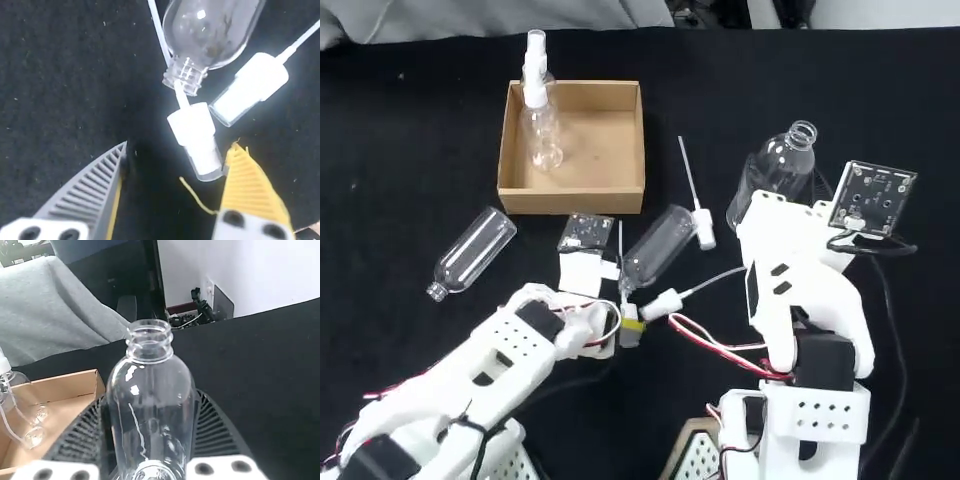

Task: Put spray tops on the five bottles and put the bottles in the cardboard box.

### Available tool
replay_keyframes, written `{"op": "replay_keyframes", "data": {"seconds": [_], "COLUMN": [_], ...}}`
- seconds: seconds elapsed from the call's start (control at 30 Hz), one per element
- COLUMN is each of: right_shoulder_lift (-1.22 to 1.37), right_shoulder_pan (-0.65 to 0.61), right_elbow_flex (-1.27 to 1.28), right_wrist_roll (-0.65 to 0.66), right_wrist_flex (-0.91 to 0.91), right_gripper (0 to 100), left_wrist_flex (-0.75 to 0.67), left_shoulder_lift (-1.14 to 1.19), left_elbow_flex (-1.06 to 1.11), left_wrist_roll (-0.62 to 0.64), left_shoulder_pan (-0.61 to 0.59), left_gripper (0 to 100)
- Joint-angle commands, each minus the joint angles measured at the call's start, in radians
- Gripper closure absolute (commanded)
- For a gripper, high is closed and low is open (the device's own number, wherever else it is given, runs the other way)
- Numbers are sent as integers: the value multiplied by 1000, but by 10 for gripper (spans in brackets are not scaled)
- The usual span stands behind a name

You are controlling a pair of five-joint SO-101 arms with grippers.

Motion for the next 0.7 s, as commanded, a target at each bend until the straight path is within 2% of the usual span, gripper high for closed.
{"op": "replay_keyframes", "data": {"seconds": [0.0,0.27,0.47,0.67], "right_shoulder_lift": [-25,-25,-25,-27], "right_shoulder_pan": [26,25,25,26], "right_elbow_flex": [-5,-5,-5,-5], "right_wrist_roll": [-5,-5,-5,-5], "right_wrist_flex": [-34,-34,-34,-34], "right_gripper": [949,949,949,949], "left_wrist_flex": [-9,-5,-5,-5], "left_shoulder_lift": [31,215,250,250], "left_elbow_flex": [-77,-160,-194,-196], "left_wrist_roll": [11,11,-49,-100], "left_shoulder_pan": [5,-4,-24,-87], "left_gripper": [716,723,880,952]}}
